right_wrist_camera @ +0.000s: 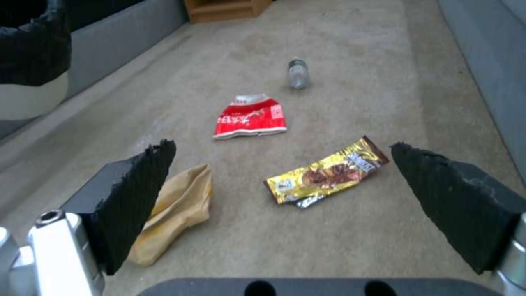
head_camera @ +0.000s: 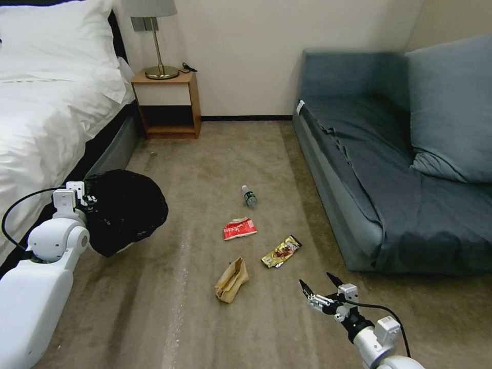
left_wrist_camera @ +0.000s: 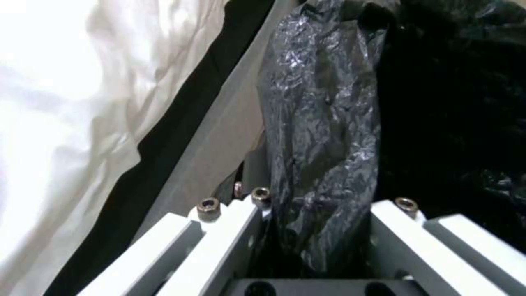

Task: Pick up the trash bin, then pick up the garbage on the floor and place it into the trash bin.

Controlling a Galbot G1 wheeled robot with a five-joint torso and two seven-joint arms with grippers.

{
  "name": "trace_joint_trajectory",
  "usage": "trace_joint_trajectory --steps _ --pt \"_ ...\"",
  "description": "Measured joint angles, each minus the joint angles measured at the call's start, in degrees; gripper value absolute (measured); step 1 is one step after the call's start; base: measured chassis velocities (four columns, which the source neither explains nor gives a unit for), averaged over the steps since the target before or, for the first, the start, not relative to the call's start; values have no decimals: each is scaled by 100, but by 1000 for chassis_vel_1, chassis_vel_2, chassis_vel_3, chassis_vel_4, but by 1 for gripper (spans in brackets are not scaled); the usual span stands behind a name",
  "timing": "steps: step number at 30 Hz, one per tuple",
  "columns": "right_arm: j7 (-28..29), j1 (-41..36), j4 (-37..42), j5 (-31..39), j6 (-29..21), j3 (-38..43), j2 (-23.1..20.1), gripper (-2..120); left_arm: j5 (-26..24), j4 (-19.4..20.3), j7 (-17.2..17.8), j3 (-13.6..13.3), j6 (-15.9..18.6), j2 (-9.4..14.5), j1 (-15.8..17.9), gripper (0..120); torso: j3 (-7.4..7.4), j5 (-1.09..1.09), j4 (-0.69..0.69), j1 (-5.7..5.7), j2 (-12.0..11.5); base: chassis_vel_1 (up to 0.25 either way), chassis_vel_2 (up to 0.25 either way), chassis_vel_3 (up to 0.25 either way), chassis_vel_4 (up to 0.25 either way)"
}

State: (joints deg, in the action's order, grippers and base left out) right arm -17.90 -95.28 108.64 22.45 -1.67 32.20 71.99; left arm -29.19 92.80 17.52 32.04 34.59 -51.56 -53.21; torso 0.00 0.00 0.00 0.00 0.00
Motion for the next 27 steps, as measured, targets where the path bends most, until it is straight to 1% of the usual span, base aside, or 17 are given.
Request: trace_joint_trajectory --steps 6,11,16,27 --pt "1 -24 -5 -60 14 -9 17 100 3 9 -10 -7 -19 4 -35 5 0 0 0 0 0 -100 116 110 -107" --pt "3 -110 -2 -116 35 -19 30 100 18 40 -41 -1 -41 -82 -109 5 0 0 -1 0 0 -101 92 95 -90" --pt "5 -118 -8 -118 36 -41 30 100 36 40 -68 19 -65 -107 -126 5 0 0 -1 0 0 -88 86 89 -86" --pt "5 48 -149 -112 47 -254 40 100 39 9 -103 47 -159 -96 -181 5 0 0 0 0 0 -94 95 92 -94"
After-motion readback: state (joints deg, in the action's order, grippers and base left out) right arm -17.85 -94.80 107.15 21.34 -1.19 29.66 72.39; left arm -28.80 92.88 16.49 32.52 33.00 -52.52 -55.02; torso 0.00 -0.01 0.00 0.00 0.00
